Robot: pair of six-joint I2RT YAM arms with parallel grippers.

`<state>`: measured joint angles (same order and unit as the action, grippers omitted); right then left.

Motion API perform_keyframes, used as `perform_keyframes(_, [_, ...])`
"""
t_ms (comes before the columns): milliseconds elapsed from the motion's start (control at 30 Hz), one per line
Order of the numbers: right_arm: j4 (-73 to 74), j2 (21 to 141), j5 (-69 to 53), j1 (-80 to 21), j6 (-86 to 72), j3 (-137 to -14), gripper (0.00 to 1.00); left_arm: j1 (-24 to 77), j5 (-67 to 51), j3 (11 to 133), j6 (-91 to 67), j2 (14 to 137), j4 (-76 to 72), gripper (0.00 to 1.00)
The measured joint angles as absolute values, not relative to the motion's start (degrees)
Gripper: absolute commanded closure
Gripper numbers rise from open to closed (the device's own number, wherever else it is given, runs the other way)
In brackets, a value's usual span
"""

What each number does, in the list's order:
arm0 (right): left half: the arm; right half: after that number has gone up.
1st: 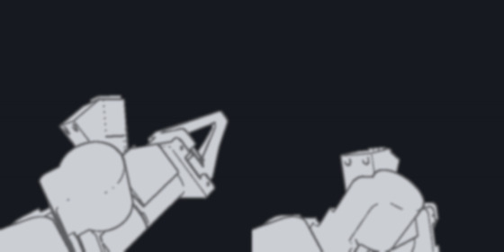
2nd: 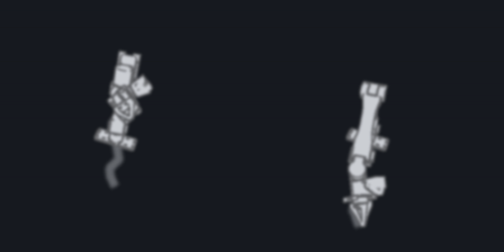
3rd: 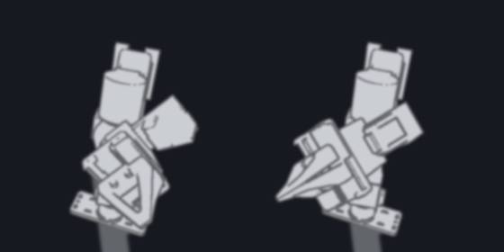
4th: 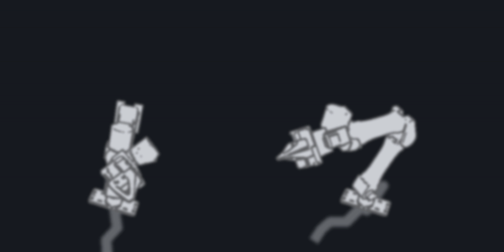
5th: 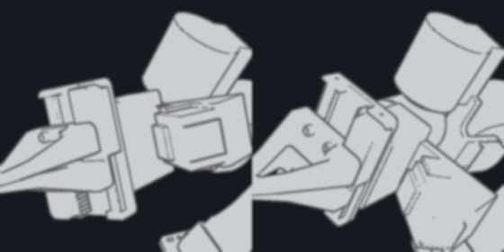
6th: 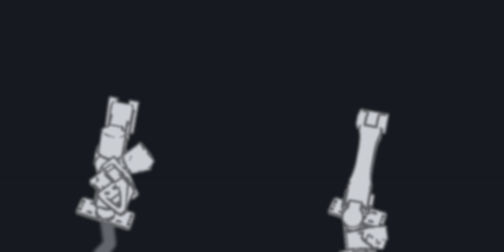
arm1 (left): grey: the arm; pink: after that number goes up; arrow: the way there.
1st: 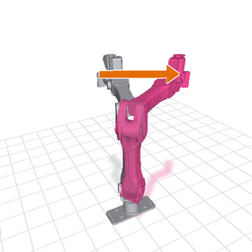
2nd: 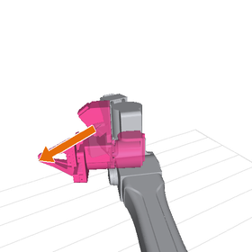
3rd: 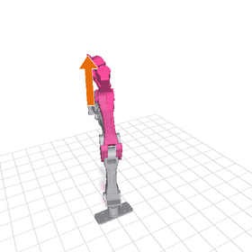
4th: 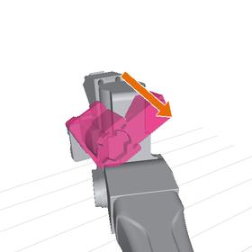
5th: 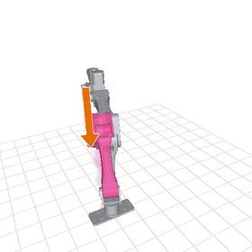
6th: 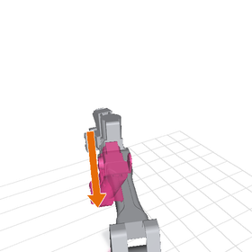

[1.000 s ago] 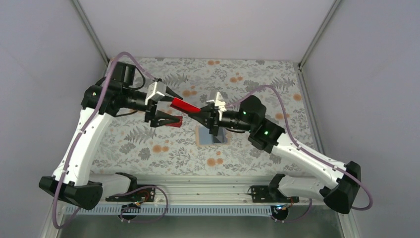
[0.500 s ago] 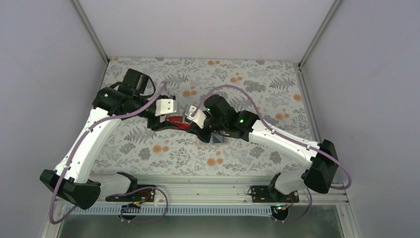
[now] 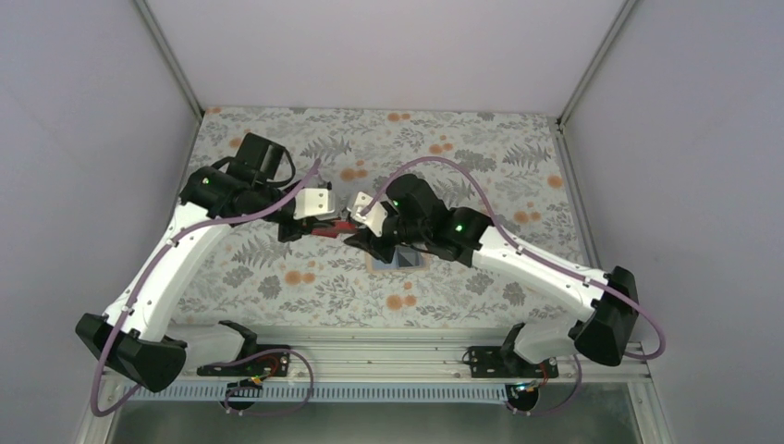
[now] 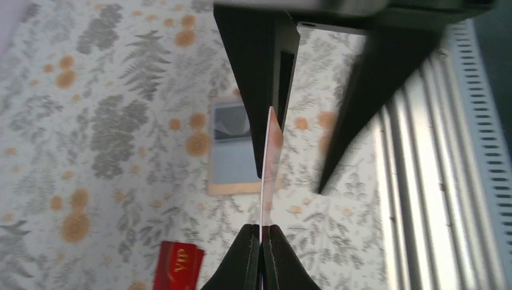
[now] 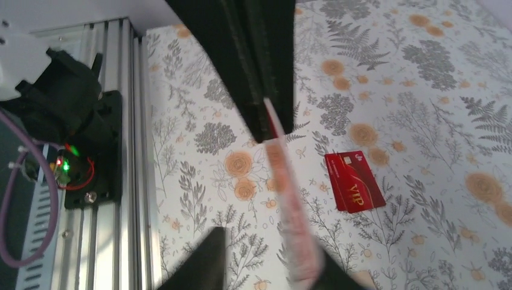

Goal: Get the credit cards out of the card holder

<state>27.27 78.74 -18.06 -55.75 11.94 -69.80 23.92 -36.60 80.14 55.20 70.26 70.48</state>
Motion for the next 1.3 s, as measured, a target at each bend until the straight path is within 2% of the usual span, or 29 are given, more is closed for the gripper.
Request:
perform_keyframes(33, [26.79,78.41,-17.39,-55.77,11.75,-69.56,0.25,23.92,-36.29,80.01,54.85,70.17,69.36,0.98])
perform_keyframes(67, [26.02,77.82,-16.56,-55.81,11.27,-69.08,0.13,23.92,-35.53,79.59,54.54,69.95,67.77,0.98])
perform_keyframes(100, [25.15,76.97,-15.55,-55.64,10.59,-68.38,0.04,23.99,-33.85,78.78,54.15,69.6,65.63,0.98])
perform_keyframes(133, [24.56,76.09,-14.81,-55.27,10.15,-67.72,0.01,23.99,-31.86,77.84,53.82,69.3,63.92,0.98])
perform_keyframes(267, [21.37,70.83,-13.72,-50.39,6.63,-63.9,0.01,23.97,-18.44,70.61,53.23,69.45,53.06,0.98])
perform_keyframes(400, [18.37,66.92,-14.06,-42.94,3.05,-60.97,0.01,23.81,-11.27,64.93,56.8,73.08,43.24,0.98])
perform_keyframes(567, [17.43,65.8,-16.19,-38.22,0.34,-59.53,0.01,23.62,-8.97,55.77,67.44,77.25,30.39,0.98])
perform_keyframes(767, [17.41,64.45,-19.59,-37.43,-0.86,-58.28,0.01,21.8,-7.7,43.88,79.35,81.52,15.38,0.98])
perform_keyframes(1067, [17.39,61.41,-23.59,-37.41,-1.02,-57.69,0.01,20.4,-9.93,36.49,85.01,82.24,-1.45,0.98])
perform_keyframes(1300, [17.41,60.99,-24.99,-37.39,-0.97,-57.69,0.01,20.4,-9.47,34.81,84.82,86.74,-7.18,0.98])
